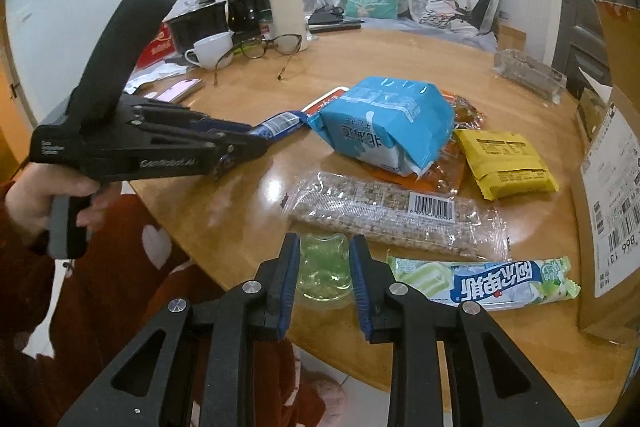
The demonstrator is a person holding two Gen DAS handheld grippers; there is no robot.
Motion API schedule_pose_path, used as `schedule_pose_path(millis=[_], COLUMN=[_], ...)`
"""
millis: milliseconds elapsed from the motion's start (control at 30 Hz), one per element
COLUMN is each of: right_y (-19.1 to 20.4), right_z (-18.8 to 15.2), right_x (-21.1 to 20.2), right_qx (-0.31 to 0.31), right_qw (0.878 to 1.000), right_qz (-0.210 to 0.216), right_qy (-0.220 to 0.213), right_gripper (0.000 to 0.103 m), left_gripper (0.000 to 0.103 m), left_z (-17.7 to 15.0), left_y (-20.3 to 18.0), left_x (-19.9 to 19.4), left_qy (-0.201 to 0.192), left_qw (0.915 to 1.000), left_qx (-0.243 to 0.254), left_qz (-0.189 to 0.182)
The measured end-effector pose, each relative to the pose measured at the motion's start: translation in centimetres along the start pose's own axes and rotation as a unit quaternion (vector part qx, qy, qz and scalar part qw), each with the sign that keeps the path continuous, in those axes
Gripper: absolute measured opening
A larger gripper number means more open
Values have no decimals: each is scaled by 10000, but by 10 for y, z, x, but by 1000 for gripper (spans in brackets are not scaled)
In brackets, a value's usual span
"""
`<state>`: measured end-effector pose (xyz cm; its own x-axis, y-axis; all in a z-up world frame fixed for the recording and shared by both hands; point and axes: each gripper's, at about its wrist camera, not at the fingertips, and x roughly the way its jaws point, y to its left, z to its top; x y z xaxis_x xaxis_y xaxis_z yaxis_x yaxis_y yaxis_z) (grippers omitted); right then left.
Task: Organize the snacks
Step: 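Grasp the blue-wrapped bar with the left gripper while the right gripper grasps the green jelly cup, then carry the bar and jelly cup into the box and open both grippers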
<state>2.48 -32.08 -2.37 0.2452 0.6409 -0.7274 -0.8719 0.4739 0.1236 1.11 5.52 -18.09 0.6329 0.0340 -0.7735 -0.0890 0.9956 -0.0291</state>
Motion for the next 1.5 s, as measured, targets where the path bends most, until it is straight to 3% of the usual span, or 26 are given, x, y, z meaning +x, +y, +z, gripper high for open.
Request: schedule_pose_path(millis=[400,733,933,1100,1367,1500], right_y=[12,16,-13,-52,-120,-154], right_z=[6,63,92,104,97,92], right_x=[-17,-90,-159,-211,-256,-261], right_qx=[-50,-247,-100,80,599,779], right_qw=[9997,9938,9865,9803,9713,9712], right_qz=[49,94,-183,-715,-1441,-1520], right_qy=[-234,-1080,-1627,-1839,-1794,-1664], right_gripper=[20,20,20,20,20,20], left_gripper=[16,16,16,16,16,16], left_z=[5,63,115,151,184,193], left_y=[4,-22,-69,-127,-219,-256], left_x=[-41,-119,-151,-162,-138,-116], left_qy=[-423,-1287,-1671,-1798,-1452,-1135], left_qw=[9991,9902,9789,9660,9518,9481], left_qx=[29,537,1034,1551,2233,2432], left_qz=[87,-103,-569,-1021,-1519,-1704])
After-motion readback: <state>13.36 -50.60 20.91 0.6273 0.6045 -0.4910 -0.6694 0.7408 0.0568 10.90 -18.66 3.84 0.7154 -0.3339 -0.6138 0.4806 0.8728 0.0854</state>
